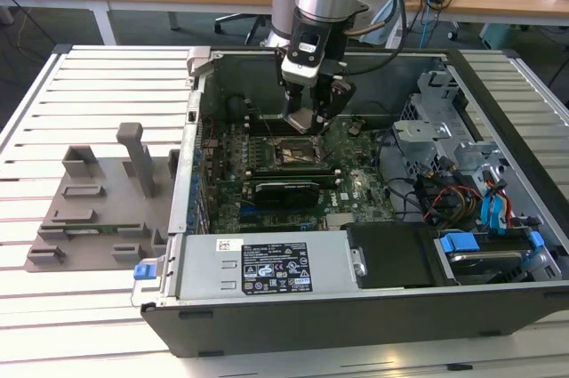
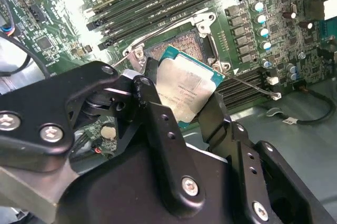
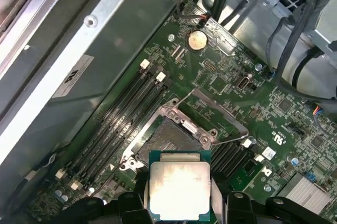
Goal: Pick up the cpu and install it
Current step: 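Place the cpu into insertion slot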
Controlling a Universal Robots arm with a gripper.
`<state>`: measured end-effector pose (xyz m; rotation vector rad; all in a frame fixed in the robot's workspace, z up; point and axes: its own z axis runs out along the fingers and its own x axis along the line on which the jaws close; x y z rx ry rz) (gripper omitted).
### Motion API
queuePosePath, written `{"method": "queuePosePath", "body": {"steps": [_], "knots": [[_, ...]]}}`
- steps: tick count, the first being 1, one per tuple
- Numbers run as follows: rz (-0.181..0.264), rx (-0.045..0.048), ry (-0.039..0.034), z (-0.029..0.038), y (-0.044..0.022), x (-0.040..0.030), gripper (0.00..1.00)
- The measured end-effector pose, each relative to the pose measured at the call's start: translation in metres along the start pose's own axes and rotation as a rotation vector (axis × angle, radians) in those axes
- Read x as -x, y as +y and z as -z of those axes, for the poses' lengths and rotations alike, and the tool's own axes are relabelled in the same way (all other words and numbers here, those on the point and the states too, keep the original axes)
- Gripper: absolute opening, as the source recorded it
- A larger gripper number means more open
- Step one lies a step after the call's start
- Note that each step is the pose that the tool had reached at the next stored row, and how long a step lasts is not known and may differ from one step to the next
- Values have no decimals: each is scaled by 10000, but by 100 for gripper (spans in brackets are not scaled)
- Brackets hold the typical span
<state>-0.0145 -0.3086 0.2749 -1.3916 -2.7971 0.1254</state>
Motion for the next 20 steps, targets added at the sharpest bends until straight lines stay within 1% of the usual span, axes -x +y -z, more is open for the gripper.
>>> {"method": "queuePosePath", "body": {"steps": [4, 9, 12, 20], "knots": [[-378, -24, 8, -1, 0, 0, 55], [-693, -53, 4, -1, 0, 0, 55], [-1043, -75, 14, -1, 0, 0, 55], [-1762, -125, 25, -2, 0, 0, 55]]}}
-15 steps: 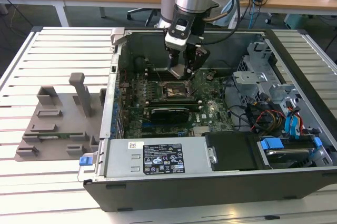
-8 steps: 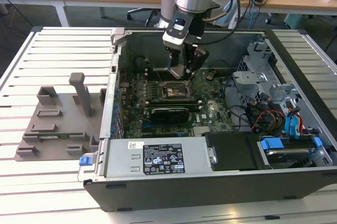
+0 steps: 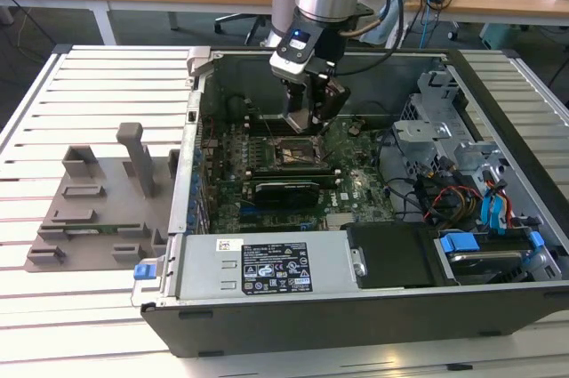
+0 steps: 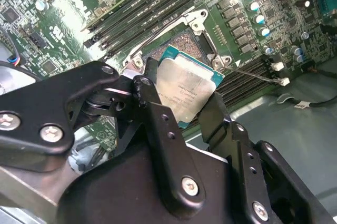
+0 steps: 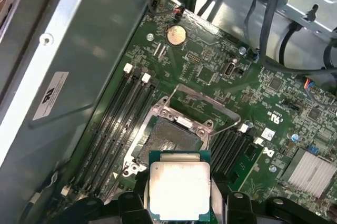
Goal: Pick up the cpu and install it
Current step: 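Place the cpu into insertion slot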
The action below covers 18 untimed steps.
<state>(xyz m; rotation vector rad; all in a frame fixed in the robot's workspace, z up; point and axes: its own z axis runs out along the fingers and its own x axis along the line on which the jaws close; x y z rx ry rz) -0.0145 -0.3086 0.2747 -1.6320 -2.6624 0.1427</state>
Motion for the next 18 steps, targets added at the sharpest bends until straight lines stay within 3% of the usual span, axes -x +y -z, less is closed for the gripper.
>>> {"method": "queuePosePath", "body": {"steps": [12, 18], "knots": [[-978, -68, 18, 0, 0, 0, 55], [-1670, -104, 55, -1, 0, 0, 55]]}}
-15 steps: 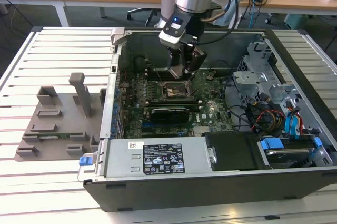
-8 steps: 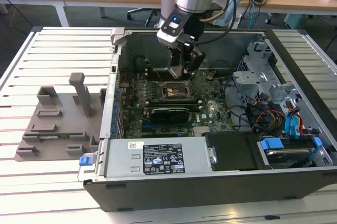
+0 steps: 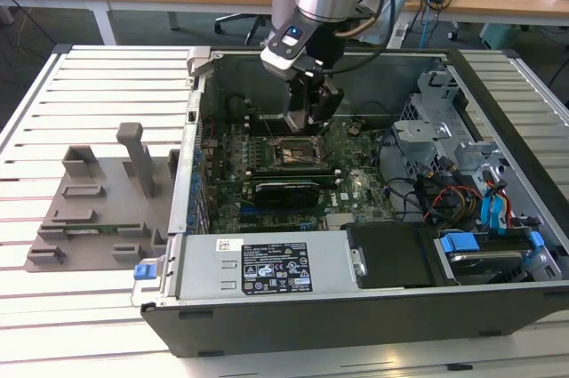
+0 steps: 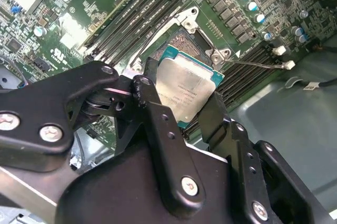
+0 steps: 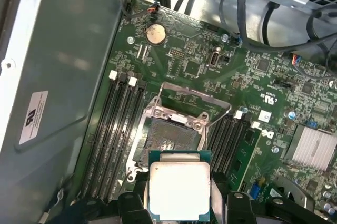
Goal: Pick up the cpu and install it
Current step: 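Place the cpu into insertion slot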
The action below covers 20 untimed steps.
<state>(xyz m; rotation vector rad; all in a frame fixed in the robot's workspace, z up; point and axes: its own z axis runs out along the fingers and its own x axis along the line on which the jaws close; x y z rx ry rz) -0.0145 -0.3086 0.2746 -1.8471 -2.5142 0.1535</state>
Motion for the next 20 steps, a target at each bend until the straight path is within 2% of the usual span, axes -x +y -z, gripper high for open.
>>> {"method": "queuePosePath", "body": {"steps": [7, 16, 20], "knots": [[-716, -37, 48, 0, 0, 0, 55], [-1388, -72, 88, 0, 0, 0, 55], [-1877, -98, 116, 0, 0, 0, 55]]}}
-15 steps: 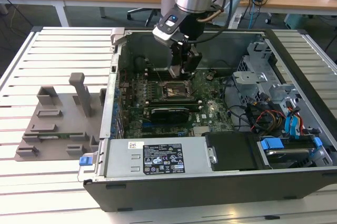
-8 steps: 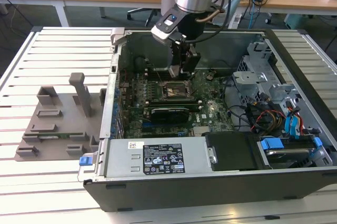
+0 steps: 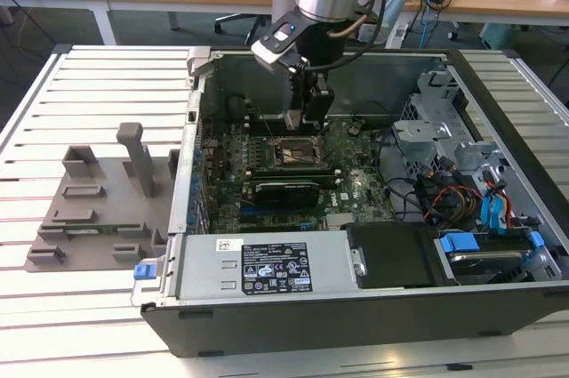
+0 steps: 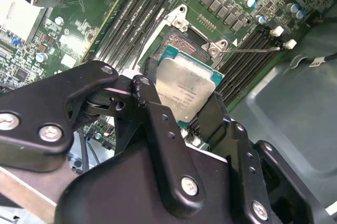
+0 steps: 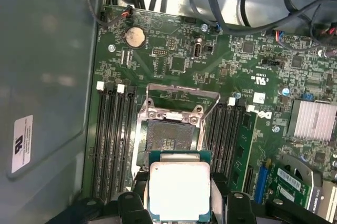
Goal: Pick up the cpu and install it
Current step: 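Place the cpu into insertion slot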
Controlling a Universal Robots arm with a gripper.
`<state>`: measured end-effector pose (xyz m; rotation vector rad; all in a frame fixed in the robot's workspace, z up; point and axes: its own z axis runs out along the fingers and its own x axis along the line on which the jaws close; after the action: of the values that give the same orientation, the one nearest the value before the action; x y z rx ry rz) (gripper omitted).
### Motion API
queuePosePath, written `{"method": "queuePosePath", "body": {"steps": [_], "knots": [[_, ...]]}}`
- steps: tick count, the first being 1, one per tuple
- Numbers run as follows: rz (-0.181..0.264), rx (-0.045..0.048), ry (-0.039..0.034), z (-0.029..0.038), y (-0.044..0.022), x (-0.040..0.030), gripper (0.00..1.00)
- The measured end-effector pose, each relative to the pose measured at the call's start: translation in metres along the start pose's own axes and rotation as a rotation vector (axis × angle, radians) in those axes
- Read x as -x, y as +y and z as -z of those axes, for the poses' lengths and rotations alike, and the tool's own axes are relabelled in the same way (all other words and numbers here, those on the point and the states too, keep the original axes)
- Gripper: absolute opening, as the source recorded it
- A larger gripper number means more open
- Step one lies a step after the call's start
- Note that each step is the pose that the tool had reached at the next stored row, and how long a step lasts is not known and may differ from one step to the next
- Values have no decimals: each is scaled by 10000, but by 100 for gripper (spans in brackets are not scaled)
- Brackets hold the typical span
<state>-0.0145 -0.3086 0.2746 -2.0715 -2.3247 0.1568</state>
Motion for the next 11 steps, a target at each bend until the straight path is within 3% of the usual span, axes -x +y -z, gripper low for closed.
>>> {"method": "queuePosePath", "body": {"steps": [11], "knots": [[-985, -51, 72, 0, 0, 0, 55]]}}
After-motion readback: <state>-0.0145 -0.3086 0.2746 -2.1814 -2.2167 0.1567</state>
